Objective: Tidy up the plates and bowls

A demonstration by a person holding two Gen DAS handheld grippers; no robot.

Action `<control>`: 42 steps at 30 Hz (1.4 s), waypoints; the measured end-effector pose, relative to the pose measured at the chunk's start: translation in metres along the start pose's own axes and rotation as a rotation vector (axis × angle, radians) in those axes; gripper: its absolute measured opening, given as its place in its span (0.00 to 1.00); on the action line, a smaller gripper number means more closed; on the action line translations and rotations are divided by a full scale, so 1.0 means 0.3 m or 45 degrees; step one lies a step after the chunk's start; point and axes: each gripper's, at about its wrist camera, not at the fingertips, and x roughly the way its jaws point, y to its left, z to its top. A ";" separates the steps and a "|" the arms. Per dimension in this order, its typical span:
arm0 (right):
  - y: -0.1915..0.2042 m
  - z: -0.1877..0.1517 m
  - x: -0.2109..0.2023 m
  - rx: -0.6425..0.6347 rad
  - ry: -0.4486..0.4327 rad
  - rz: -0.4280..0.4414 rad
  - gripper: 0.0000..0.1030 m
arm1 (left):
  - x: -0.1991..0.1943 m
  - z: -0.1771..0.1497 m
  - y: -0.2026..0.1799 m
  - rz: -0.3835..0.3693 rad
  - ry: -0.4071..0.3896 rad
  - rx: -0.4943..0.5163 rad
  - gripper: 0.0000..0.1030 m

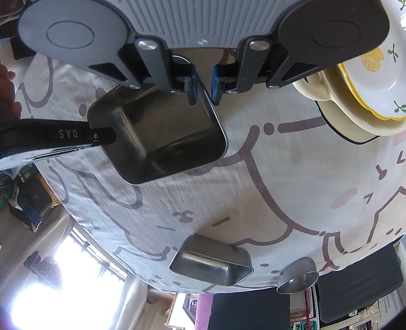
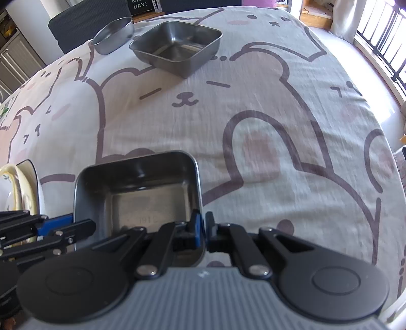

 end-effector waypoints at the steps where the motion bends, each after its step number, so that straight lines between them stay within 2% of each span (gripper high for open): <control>1: -0.001 0.000 -0.002 -0.001 0.001 0.002 0.06 | 0.001 0.000 0.001 -0.002 0.001 -0.001 0.14; 6: 0.001 -0.015 -0.012 -0.027 0.002 -0.007 0.07 | -0.001 0.000 0.003 -0.006 0.002 -0.006 0.31; 9: -0.003 -0.019 -0.016 -0.036 0.004 -0.002 0.15 | -0.007 -0.002 -0.004 -0.028 0.000 0.004 0.40; 12: -0.004 -0.029 -0.032 -0.064 -0.001 -0.003 0.26 | -0.014 -0.004 -0.006 -0.039 -0.005 0.010 0.49; 14: -0.005 -0.037 -0.047 -0.087 -0.010 0.000 0.38 | -0.026 -0.002 -0.004 -0.044 -0.018 0.009 0.55; 16: -0.006 -0.044 -0.066 -0.113 -0.020 0.007 0.43 | -0.043 0.001 -0.001 -0.062 -0.038 0.008 0.70; 17: -0.008 -0.046 -0.081 -0.123 -0.032 0.012 0.46 | -0.055 0.002 -0.002 -0.072 -0.049 0.013 0.81; 21: -0.028 -0.048 -0.163 -0.125 -0.119 0.054 0.59 | -0.114 0.011 0.001 -0.100 -0.120 0.031 0.94; 23: -0.032 -0.051 -0.220 -0.125 -0.204 0.083 0.74 | -0.137 0.019 0.009 -0.104 -0.156 0.029 0.99; 27: -0.049 -0.041 -0.311 -0.078 -0.376 0.108 0.86 | -0.187 0.050 0.034 -0.084 -0.250 0.023 1.00; 30: -0.079 -0.020 -0.341 -0.001 -0.496 0.122 0.98 | -0.226 0.098 0.059 -0.050 -0.327 0.033 1.00; 33: -0.092 0.015 -0.343 0.042 -0.627 0.061 1.00 | -0.254 0.166 0.078 0.002 -0.392 0.086 1.00; 42: -0.125 0.191 -0.203 0.213 -0.651 0.018 1.00 | -0.177 0.437 0.168 0.109 -0.440 0.224 1.00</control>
